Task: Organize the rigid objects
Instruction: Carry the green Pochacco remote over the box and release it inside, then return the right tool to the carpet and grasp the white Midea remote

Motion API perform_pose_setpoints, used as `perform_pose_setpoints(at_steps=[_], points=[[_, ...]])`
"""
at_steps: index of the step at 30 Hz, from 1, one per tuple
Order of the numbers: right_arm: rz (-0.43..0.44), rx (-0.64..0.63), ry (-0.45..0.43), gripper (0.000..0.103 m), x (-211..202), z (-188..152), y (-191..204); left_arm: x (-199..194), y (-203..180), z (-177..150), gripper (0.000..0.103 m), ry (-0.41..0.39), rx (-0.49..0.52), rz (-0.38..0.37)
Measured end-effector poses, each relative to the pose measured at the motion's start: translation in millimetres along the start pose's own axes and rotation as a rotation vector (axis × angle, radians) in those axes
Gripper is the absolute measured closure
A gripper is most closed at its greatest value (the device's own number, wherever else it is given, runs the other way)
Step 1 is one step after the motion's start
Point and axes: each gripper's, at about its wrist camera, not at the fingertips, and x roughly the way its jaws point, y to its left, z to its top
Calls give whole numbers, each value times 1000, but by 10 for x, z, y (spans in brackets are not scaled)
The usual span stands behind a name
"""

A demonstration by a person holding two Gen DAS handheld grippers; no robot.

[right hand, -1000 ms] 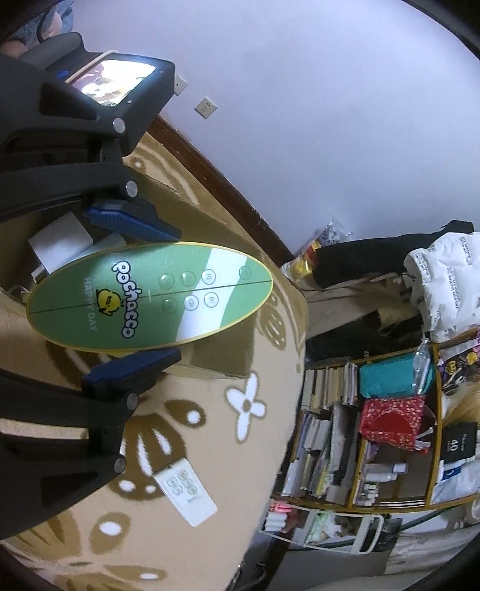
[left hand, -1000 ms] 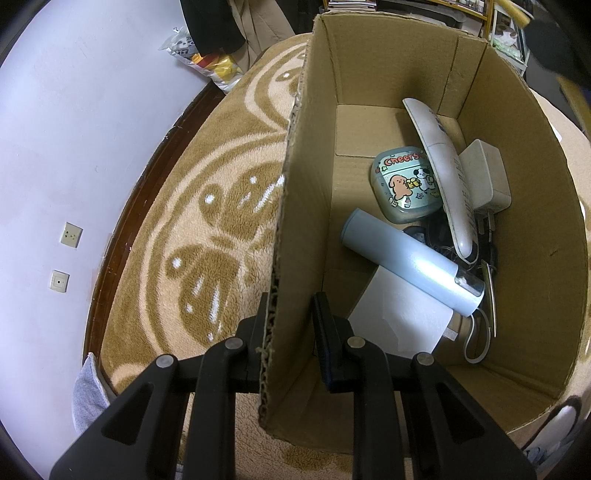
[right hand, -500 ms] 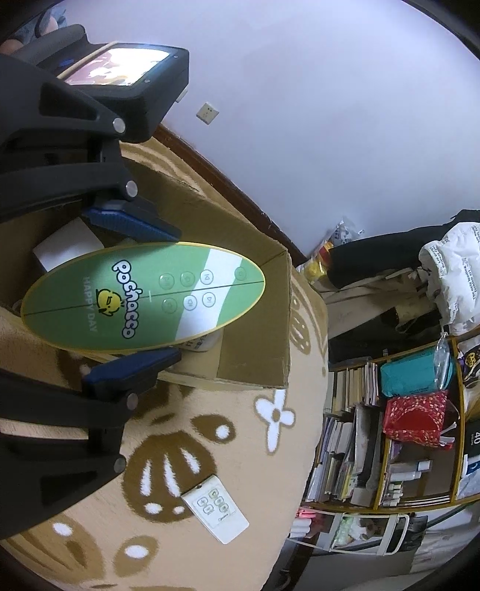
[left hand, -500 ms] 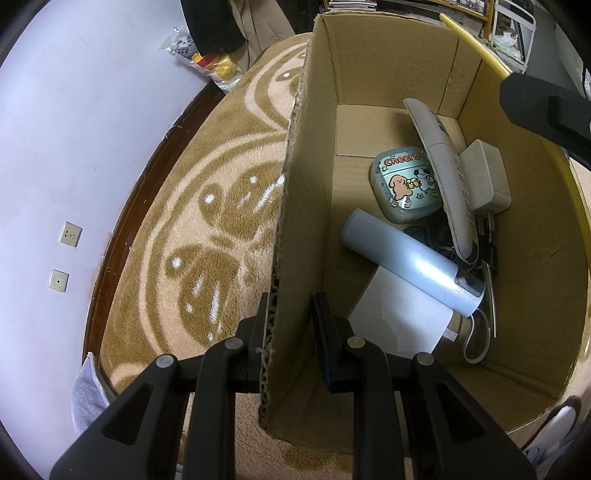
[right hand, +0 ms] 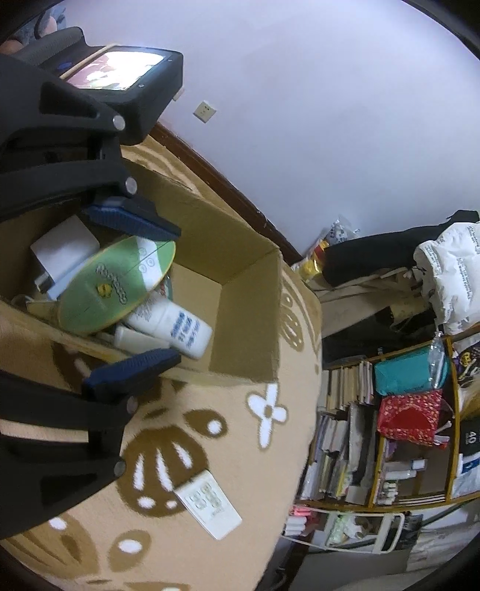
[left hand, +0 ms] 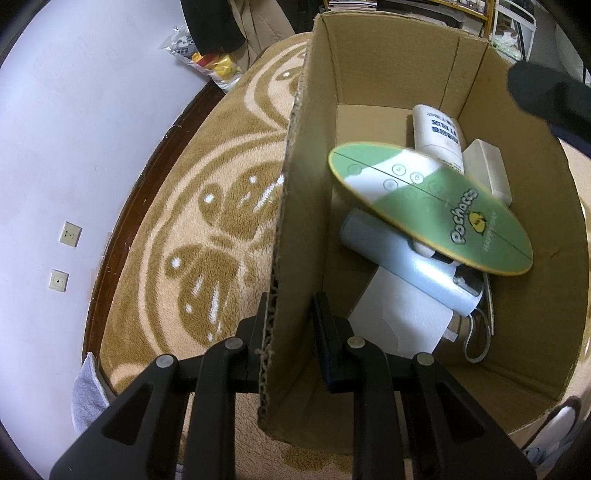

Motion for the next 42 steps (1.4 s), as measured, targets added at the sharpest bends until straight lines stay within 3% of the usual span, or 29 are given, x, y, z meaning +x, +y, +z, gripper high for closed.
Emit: perform_pose_setpoints(at_steps=[9, 24, 32, 42], points=[[-101, 41, -71, 1, -151, 210, -329, 2, 3, -6, 82, 0, 1, -1], [-324, 127, -54, 0, 204, 449, -1359, 6, -12, -10, 82, 2, 9, 4], [-352, 269, -36, 0, 429, 376, -1859, 19, -21, -10, 82, 3, 22, 18], [-364, 355, -7, 0, 671, 138, -2139, 52, -82, 33, 82, 5, 54, 36]])
